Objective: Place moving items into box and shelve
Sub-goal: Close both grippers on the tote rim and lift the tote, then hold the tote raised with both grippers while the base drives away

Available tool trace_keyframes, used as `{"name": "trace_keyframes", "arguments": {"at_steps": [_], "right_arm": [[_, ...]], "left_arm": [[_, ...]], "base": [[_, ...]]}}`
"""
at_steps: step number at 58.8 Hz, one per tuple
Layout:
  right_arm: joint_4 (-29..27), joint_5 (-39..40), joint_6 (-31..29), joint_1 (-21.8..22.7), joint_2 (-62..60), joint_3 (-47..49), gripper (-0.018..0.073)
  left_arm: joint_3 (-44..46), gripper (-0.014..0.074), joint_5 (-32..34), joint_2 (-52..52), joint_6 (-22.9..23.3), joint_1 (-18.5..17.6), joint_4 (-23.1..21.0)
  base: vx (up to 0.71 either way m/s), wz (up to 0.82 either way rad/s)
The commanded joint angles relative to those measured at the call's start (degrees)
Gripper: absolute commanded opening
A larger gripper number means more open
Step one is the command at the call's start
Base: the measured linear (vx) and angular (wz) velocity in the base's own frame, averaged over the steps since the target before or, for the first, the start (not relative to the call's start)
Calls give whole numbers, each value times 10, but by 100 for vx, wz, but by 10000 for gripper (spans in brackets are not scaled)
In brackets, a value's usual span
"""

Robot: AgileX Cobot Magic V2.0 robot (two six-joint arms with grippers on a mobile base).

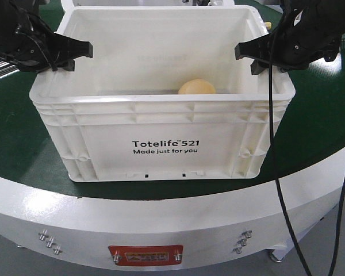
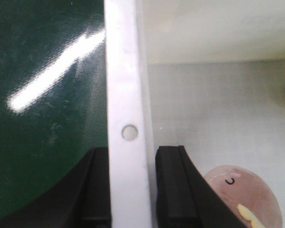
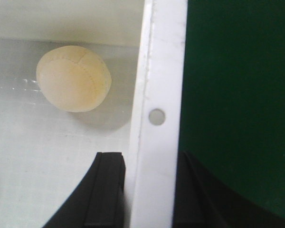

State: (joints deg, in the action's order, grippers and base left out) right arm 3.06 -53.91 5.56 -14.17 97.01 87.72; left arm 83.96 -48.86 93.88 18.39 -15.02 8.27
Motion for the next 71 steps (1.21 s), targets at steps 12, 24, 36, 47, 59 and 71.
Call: {"name": "trace_keyframes", "arguments": {"at_steps": [12,24,36,47,59,71], "right_arm": [[11,71,-10,3,-41,20,-15],[-8,81,-15,3,-74,20,-15],[-34,78,-38,3,-102,20,-14],[-40,72,-38,3,-127,20,-13],[-41,58,-38,3,-143,20,-13],[-50,46,-39,3,-149,20,-13]], "left_arm": [[18,-24,71,-33,-8,-2,20],[18,-24,84,-65,-14,-2,19],[18,-24,102,-100,-14,-2,19],[18,-24,99,-131,-14,-2,19],[18,-22,94,-155,-13,-2,19],[18,-22,76,-157,-13,-2,16]], "base": [[0,0],[0,0],[0,0],[0,0],[0,0],[0,0]]}}
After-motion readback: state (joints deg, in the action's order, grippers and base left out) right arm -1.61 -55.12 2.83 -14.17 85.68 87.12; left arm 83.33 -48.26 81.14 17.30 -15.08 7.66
